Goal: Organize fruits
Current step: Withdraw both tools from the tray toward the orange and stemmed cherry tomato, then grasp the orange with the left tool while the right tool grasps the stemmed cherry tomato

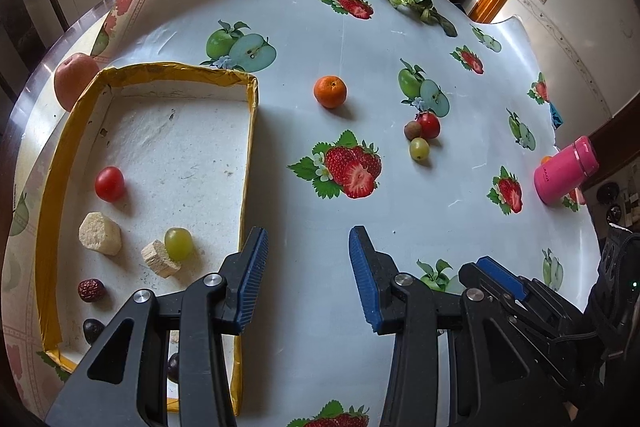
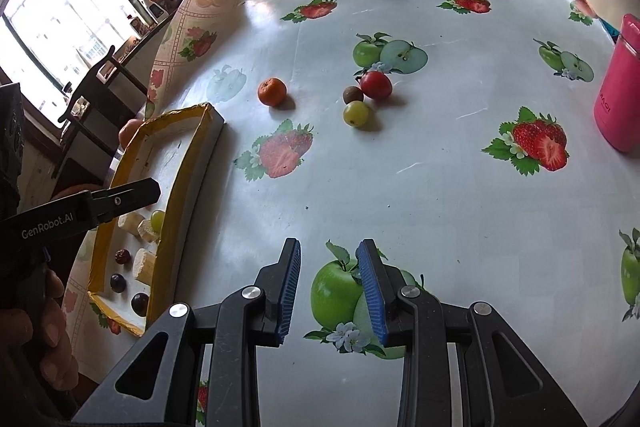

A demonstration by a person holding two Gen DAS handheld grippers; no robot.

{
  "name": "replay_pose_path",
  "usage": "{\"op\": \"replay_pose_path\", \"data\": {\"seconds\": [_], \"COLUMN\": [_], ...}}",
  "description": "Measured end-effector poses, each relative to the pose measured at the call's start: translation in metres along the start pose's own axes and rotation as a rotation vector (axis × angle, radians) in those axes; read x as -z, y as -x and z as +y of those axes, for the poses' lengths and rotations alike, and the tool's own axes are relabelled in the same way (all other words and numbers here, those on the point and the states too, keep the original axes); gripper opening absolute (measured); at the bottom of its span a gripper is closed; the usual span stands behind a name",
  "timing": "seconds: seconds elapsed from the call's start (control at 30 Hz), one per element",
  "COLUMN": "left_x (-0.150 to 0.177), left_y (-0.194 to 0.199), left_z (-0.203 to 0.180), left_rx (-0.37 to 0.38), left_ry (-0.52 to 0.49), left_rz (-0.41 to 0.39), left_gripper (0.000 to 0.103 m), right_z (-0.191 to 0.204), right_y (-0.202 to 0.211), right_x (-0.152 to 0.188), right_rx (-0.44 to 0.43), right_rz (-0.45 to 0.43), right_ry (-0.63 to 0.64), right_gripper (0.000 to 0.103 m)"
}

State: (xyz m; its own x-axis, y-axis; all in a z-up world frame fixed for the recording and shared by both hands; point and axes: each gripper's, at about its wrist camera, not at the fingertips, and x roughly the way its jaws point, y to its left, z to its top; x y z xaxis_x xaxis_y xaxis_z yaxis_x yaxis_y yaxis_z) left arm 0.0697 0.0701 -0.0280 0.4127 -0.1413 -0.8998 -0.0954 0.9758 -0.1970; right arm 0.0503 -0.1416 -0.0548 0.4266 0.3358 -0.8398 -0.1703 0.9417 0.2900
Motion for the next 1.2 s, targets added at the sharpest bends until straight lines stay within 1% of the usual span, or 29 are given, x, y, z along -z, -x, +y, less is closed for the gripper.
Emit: {"op": "replay_pose_path", "data": {"seconds": [0.2,0.37,0.5,0.57,0.73,0.8,1.0,1.03,1.13,1.2], "left_x": [-0.017,-0.041,-0.066,-0.078,-0.101,-0.108,-0.12,-0.121,-0.124,-0.124], "left_y": [-0.02,-0.035,-0.051,-0.061,-0.087,-0.097,-0.124,-0.126,-0.135,-0.142], "left_z": [-0.008,-0.019,-0.024,-0.025,-0.02,-0.021,-0.026,-0.027,-0.025,-0.018], "left_rx": [0.012,0.024,0.035,0.026,0.012,0.012,-0.017,-0.04,-0.086,-0.097], "left_ry": [0.002,-0.012,-0.02,-0.025,0.004,0.005,-0.007,-0.014,-0.019,-0.003], "left_rz": [0.022,0.02,0.018,0.014,0.026,0.03,0.041,0.032,0.031,0.042], "left_gripper": [0.04,0.04,0.04,0.04,0.04,0.04,0.04,0.041,0.043,0.043], "right_z": [-0.016,-0.027,-0.036,-0.039,-0.046,-0.045,-0.047,-0.048,-0.052,-0.056], "right_y": [-0.008,-0.017,-0.031,-0.04,-0.063,-0.073,-0.101,-0.103,-0.107,-0.111], "right_x": [-0.02,-0.045,-0.072,-0.086,-0.116,-0.125,-0.137,-0.138,-0.14,-0.14], "right_rx": [0.009,0.014,0.002,-0.011,-0.025,-0.019,-0.004,0.002,0.015,0.032], "right_rz": [-0.012,-0.03,-0.039,-0.041,-0.045,-0.04,-0.013,-0.017,-0.019,-0.009], "right_ry": [-0.031,-0.054,-0.084,-0.1,-0.143,-0.141,-0.153,-0.153,-0.156,-0.153], "right_gripper": [0.033,0.033,0.033,0.033,0.033,0.033,0.034,0.037,0.038,0.037]}}
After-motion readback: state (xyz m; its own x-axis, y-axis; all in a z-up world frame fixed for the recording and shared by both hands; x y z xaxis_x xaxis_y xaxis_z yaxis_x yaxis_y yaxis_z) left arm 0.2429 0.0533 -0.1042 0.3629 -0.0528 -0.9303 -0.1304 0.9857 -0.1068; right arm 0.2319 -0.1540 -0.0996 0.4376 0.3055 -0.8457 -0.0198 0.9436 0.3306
